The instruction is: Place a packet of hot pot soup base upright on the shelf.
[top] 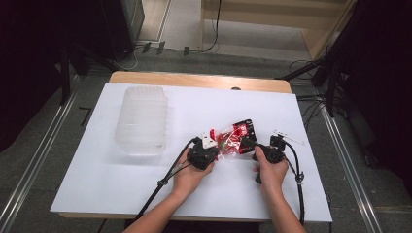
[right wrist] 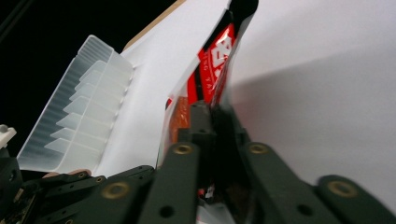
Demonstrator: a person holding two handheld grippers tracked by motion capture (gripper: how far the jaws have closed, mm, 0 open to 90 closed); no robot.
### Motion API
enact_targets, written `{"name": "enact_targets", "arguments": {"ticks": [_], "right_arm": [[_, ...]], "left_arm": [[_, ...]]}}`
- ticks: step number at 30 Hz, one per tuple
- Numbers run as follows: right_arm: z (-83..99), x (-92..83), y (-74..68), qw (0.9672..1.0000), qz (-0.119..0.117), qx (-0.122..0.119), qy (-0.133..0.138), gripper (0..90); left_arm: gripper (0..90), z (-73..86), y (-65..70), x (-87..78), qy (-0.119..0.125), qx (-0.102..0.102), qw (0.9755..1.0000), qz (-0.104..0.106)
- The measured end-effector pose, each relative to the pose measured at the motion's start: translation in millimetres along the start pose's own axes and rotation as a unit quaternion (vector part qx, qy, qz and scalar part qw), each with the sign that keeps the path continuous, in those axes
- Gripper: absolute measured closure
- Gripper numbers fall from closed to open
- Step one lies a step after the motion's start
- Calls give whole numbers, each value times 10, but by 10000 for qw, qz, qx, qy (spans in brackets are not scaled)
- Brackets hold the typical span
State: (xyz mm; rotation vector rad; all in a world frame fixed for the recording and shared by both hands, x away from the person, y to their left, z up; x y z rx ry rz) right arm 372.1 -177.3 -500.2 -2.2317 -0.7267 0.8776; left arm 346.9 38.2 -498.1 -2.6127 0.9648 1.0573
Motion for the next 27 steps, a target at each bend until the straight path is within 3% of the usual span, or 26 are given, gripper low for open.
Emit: {"name": "enact_targets", "arguments": {"ticks": [1, 2, 6, 7, 8, 9, 13, 15, 16, 18, 19, 20, 22, 23, 26, 27], "right_arm": [[0, 0, 0, 10000, 0, 0, 0, 900], [-3, -5, -34, 9998, 36, -207, 47, 900], [-23, -25, -95, 9989, -10, -459, 73, 900], [-42, -47, -139, 9981, -48, -607, 89, 900], [-42, -47, -139, 9981, -48, -607, 89, 900], [-66, -73, -186, 9969, -71, -781, 89, 900], [-88, -92, -250, 9943, -167, -1053, 69, 900], [-99, -108, -295, 9915, -138, -1296, 46, 900], [-105, -117, -321, 9903, -126, -1380, 43, 900], [-113, -129, -351, 9877, -115, -1556, 38, 900], [-120, -139, -386, 9836, -74, -1804, 48, 900], [-122, -144, -398, 9820, -111, -1882, 69, 900], [-124, -145, -405, 9808, -114, -1946, 74, 900], [-130, -144, -411, 9774, -73, -2112, 78, 900], [-149, -157, -450, 9726, -18, -2324, 66, 900], [-170, -167, -487, 9673, -66, -2536, 20, 900]], "left_arm": [[900, 0, 0, 0, 0, 0, 10000, 0], [900, 1, -7, -6, 16, -4, 10000, 55], [900, 0, -50, -43, 209, -260, 9992, 226], [822, -2, -72, -88, 409, -322, 9978, 404], [765, -2, -72, -88, 409, -322, 9978, 404], [679, 7, -77, -147, 691, -247, 9968, 304], [590, 29, -75, -253, 945, -99, 9951, 279], [523, 38, -75, -339, 1133, -83, 9932, 261], [453, 43, -78, -378, 1168, -69, 9930, 156], [360, 56, -85, -442, 1216, -64, 9924, 154], [258, 67, -90, -480, 1247, -75, 9921, 101], [217, 84, -111, -537, 1311, -100, 9913, 69], [181, 98, -129, -573, 1331, -101, 9910, 68], [137, 113, -144, -605, 1353, -92, 9908, 42], [106, 168, -182, -695, 1459, -96, 9892, 75], [83, 228, -207, -756, 1485, -80, 9889, 61]]}}
Point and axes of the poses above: each handheld gripper's, and its own axes: x roughly forward along the jaws, z roughly out of its underside, y roughly to its right, the point moved 3 cm from there along x, roughly forward along the jaws, and after that the axes turned 2 degrees about -x, right-handed, at the moved point
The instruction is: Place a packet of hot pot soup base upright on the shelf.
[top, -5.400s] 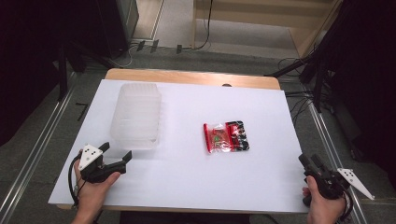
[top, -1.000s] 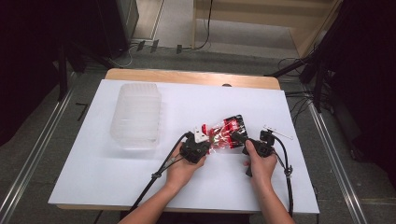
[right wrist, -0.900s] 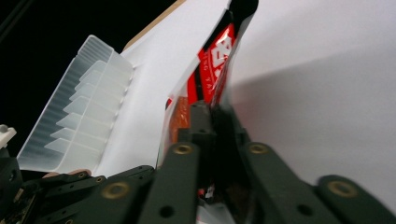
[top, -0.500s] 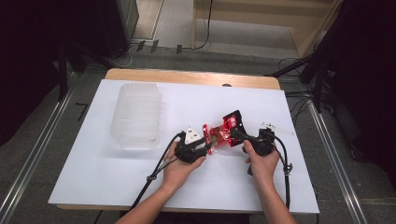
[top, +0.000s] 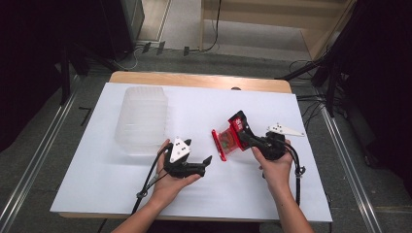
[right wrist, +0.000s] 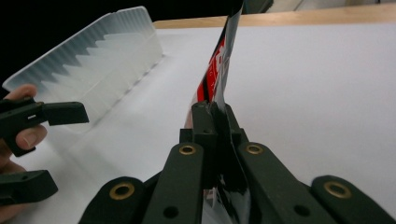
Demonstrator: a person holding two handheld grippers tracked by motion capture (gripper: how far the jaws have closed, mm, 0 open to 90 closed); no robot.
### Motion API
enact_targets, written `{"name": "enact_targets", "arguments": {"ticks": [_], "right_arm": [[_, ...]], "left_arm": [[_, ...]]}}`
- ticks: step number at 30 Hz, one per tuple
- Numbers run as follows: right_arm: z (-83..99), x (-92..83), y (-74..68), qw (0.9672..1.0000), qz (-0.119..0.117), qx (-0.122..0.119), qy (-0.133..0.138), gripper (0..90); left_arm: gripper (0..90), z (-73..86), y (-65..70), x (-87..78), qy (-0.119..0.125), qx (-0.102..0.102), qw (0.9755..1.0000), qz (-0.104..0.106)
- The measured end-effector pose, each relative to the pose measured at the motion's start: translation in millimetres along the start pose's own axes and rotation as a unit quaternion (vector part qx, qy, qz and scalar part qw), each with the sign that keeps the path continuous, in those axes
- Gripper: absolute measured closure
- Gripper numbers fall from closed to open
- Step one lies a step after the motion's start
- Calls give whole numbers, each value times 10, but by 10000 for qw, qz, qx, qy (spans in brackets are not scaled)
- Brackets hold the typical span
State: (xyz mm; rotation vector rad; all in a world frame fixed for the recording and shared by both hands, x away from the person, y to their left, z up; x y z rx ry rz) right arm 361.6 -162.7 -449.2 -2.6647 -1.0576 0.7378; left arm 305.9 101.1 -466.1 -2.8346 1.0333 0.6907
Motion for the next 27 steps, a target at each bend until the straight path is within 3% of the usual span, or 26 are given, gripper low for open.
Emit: {"name": "enact_targets", "arguments": {"ticks": [1, 4, 5, 9, 11, 13, 23, 27], "right_arm": [[0, 0, 0, 10000, 0, 0, 0, 900], [-53, 4, -53, 9991, -22, -424, -63, 900], [-63, 7, -65, 9989, -35, -468, -81, 900], [-114, 42, -123, 9959, -92, -884, -186, 900], [-130, 50, -140, 9947, -83, -993, -244, 900], [-153, 60, -160, 9938, -132, -1066, -277, 900], [-264, 73, -219, 9887, -114, -1440, -411, 900], [-334, 69, -245, 9839, -131, -1714, -491, 900]], "left_arm": [[76, 0, 0, 0, 0, 0, 10000, 0], [40, 36, -25, -89, -71, -75, 9999, -110], [20, 36, -31, -124, -50, -94, 9999, -120], [6, 41, -43, -267, 6, 99, 9997, -231], [0, 51, -72, -323, 43, 86, 9996, -283], [0, 66, -131, -425, 81, -87, 9995, -280], [0, 112, -237, -671, 180, -88, 9990, -388], [0, 148, -291, -766, 200, -109, 9989, -408]]}}
Point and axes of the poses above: each handheld gripper's, and its own axes: x roughly forward along the jaws, z roughly out of its underside, y roughly to its right, the point moved 3 cm from there along x, roughly forward along the jaws, and after that the axes turned 2 degrees about -x, right-handed, at the moved point
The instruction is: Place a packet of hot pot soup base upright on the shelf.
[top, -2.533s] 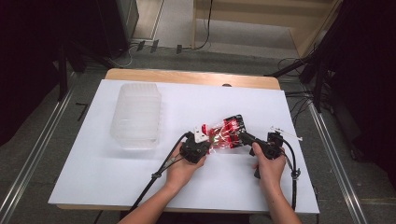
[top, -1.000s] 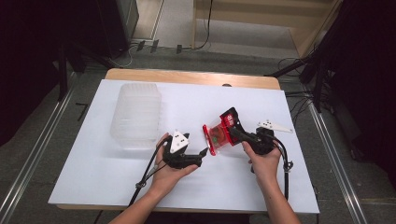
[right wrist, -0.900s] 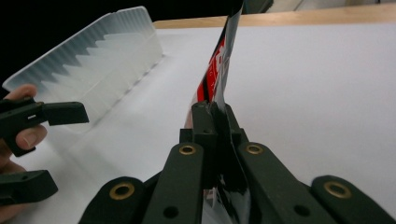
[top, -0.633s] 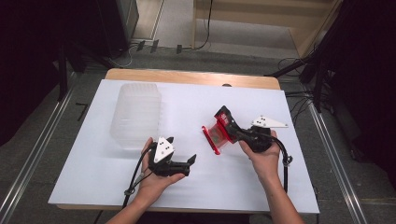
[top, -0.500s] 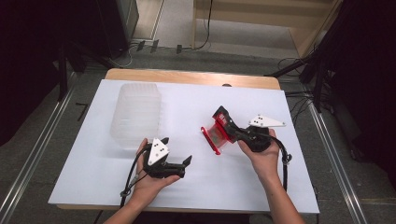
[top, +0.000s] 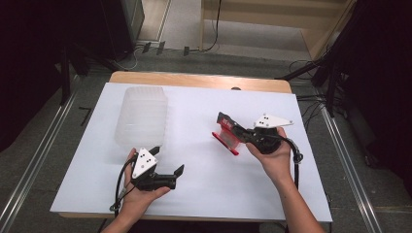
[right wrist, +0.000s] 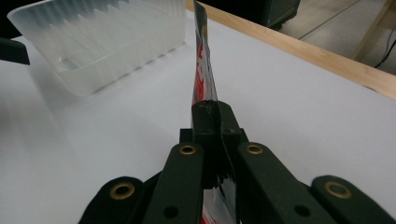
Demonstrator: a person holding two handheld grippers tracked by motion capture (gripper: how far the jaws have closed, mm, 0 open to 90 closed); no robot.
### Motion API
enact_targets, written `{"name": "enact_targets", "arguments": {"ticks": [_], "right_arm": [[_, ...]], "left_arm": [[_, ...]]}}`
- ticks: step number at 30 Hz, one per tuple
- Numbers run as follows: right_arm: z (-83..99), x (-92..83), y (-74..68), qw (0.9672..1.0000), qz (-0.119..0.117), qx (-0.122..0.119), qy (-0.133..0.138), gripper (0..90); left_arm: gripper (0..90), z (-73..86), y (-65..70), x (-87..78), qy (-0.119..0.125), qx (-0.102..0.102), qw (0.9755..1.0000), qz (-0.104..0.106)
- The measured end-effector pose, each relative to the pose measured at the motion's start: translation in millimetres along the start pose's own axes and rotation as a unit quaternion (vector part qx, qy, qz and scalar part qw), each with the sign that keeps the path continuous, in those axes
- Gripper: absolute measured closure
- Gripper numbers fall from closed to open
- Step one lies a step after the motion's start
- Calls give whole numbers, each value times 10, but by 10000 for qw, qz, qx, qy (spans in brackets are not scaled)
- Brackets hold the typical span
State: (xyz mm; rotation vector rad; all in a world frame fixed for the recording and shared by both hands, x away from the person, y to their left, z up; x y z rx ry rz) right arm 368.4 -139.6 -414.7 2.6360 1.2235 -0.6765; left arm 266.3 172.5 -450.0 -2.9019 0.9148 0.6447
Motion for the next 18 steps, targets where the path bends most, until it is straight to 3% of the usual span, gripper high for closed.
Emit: {"name": "enact_targets", "arguments": {"ticks": [5, 10, 18], "right_arm": [[-89, 13, 0, 9996, -115, -240, -10, 900], [-161, 52, -7, 9992, -339, -220, 3, 900], [-249, 129, -32, 9985, -468, -263, 69, 900]], "left_arm": [[0, 6, -56, -92, 40, 9, 10000, -74], [0, 45, -125, -175, 36, 22, 9998, -179], [0, 102, -203, -262, 19, 94, 9994, -329]]}}
Point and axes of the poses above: each handheld gripper's, and its own axes: x roughly forward along the jaws, z roughly out of its underside, y roughly to its right, the point moved 3 cm from there along x, roughly forward along the jaws, and after that the axes turned 2 degrees about -x, right-handed, at the moved point
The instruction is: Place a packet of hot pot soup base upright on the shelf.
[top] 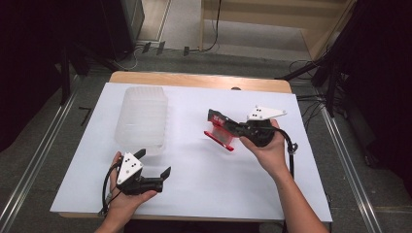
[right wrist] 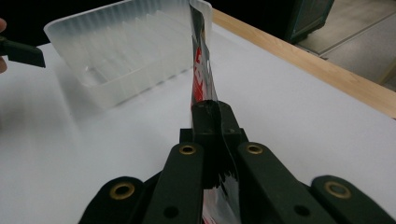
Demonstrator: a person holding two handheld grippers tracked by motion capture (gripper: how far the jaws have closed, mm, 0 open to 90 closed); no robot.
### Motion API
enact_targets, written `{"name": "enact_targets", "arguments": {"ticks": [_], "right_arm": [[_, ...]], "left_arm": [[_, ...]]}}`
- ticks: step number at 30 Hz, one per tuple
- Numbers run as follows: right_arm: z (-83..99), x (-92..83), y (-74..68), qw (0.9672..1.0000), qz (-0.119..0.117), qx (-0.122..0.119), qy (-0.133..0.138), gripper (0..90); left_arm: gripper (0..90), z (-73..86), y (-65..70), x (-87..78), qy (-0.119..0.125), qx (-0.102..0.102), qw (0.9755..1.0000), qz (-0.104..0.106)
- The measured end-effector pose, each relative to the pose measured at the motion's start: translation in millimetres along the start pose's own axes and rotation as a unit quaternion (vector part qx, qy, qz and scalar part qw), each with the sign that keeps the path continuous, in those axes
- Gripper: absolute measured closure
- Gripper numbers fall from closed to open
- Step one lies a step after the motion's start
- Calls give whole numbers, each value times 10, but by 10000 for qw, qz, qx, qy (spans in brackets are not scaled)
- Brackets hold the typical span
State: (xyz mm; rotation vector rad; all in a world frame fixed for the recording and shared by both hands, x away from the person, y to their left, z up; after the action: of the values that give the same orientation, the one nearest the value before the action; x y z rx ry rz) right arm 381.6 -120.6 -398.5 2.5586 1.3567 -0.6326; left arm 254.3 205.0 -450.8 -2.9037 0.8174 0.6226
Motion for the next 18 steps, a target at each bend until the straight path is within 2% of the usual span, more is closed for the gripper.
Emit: {"name": "enact_targets", "arguments": {"ticks": [2, 7, 9, 18], "right_arm": [[-21, 22, 3, 10000, 8, 10, 31, 900], [-68, 97, -29, 9998, -186, -45, 35, 900], [-70, 108, -32, 9998, -197, -51, 42, 900], [-203, 200, -115, 9990, -340, -297, 51, 900]], "left_arm": [[0, 11, -27, -24, 1, -21, 10000, -6], [0, 15, -107, -97, 40, -94, 9999, -108], [0, 15, -121, -116, 37, -81, 9999, -122], [0, 70, -206, -217, 41, -109, 9996, -240]]}}
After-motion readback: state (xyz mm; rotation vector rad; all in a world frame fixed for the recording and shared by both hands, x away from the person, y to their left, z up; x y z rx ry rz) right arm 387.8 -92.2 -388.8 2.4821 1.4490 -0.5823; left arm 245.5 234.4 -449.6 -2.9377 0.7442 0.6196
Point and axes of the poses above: each handheld gripper's, and its own axes: x roughly forward along the jaws, z roughly out of its underside, y roughly to its right, the point moved 3 cm from there along x, roughly forward along the jaws, and after that the axes turned 2 degrees about -x, right-handed, at the moved point
